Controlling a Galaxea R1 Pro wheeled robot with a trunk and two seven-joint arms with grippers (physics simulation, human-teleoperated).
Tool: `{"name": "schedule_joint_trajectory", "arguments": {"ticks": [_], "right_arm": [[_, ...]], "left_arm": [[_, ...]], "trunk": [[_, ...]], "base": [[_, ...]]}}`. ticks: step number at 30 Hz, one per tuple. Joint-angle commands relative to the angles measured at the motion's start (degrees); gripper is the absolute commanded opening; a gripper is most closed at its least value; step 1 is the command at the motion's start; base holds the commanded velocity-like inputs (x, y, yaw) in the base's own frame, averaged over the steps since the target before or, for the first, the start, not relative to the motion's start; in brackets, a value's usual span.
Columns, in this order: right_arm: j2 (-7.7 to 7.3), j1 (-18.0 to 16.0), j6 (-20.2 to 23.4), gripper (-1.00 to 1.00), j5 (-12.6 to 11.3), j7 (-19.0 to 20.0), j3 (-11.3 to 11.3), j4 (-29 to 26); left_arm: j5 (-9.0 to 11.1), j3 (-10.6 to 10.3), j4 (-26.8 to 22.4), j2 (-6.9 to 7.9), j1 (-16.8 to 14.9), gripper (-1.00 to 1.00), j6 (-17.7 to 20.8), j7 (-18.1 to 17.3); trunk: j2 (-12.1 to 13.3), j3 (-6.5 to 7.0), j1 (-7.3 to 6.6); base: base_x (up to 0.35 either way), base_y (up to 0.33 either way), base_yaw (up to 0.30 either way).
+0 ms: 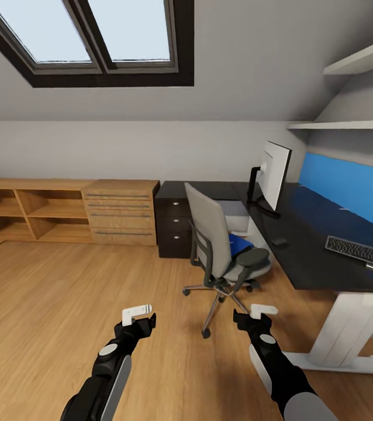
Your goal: In the bedroom, organize the workspace by keeping the computer under the desk, ensuring the monitor is on the desk, placing the keyboard on the desk next to the monitor, placing the mouse on the desk next to the keyboard, moving the folder from the swivel chair onto the desk next to the mouse, stacking the notebook on top of the folder with the pen on top of the notebook, and positioning the swivel chair next to the desk.
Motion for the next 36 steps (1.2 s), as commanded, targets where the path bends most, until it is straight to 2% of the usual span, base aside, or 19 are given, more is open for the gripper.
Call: {"name": "schedule_joint_trajectory", "arguments": {"ticks": [1, 7, 10, 11, 12, 14, 16, 19, 20, 26, 36], "right_arm": [[0.04, 0.0, 0.3, 1.00, -0.2, -0.1, -0.1, -0.2], [0.03, 0.0, 0.4, 1.00, -0.2, -0.1, -0.2, -0.9], [-0.02, 2.0, 1.0, 1.00, -0.2, -0.1, -0.2, -5.3], [-0.02, 3.4, 1.6, 1.00, -0.2, -0.1, -0.2, -7.9], [-0.03, 7.2, 4.1, 1.00, -0.2, -0.1, -0.1, -14.7], [-0.03, 9.1, 5.7, 1.00, -0.2, -0.1, -0.1, -18.0], [-0.03, 11.5, 9.2, 1.00, -0.4, -0.1, -0.1, -23.3], [-0.03, 12.3, 11.8, 1.00, -1.1, -0.1, -0.2, -25.8], [-0.03, 12.6, 13.3, 1.00, -2.0, -0.1, -0.2, -26.9], [-0.15, 13.1, 15.4, 1.00, -5.2, -0.1, -0.3, -28.4], [-0.21, 13.3, 15.7, 1.00, -6.3, -0.1, -0.2, -28.8]], "left_arm": [[0.6, -0.1, -0.1, 0.02, 0.0, 1.00, 0.2, 0.5], [0.6, -0.1, -0.9, 0.02, 0.0, 1.00, 0.2, 0.5], [0.6, -0.1, -3.6, 0.17, 0.0, 1.00, 0.3, 0.5], [0.6, -0.1, -4.6, 0.21, 0.0, 1.00, 0.4, 0.5], [0.6, -0.1, -6.6, 0.26, 0.5, 1.00, 1.1, 0.5], [0.7, -0.1, -7.9, 0.27, 0.8, 1.00, 2.1, 0.5], [0.7, -0.1, -10.3, 0.28, 1.3, 1.00, 6.0, 0.5], [0.8, 0.0, -11.7, 0.28, 1.5, 1.00, 9.7, 0.5], [0.8, 0.1, -12.3, 0.28, 1.5, 1.00, 11.7, 0.5], [0.9, 0.1, -13.3, 0.29, 1.6, 1.00, 14.6, 0.5], [0.8, 0.1, -13.5, 0.29, 1.6, 1.00, 15.3, 0.5]], "trunk": [[-0.4, -0.23, 0.22], [-2.9, -1.29, 1.54], [-4.1, -1.83, 2.20], [-4.5, -2.01, 2.42], [-4.9, -2.19, 2.64], [-5.7, -2.55, 3.08], [-6.5, -2.90, 3.52], [-7.7, -3.44, 4.17], [-8.1, -3.62, 4.39], [-10.5, -4.70, 5.71], [-14.5, -6.50, 7.91]], "base": [[0.000, 0.000, 0.010], [0.000, 0.000, 0.003], [0.000, 0.000, 0.000], [0.000, 0.000, 0.000], [0.000, 0.000, 0.000], [0.000, 0.000, 0.000], [0.000, 0.000, 0.000], [0.000, 0.000, 0.000], [0.000, 0.000, 0.000], [0.000, 0.000, 0.000], [0.000, 0.000, 0.000]]}}
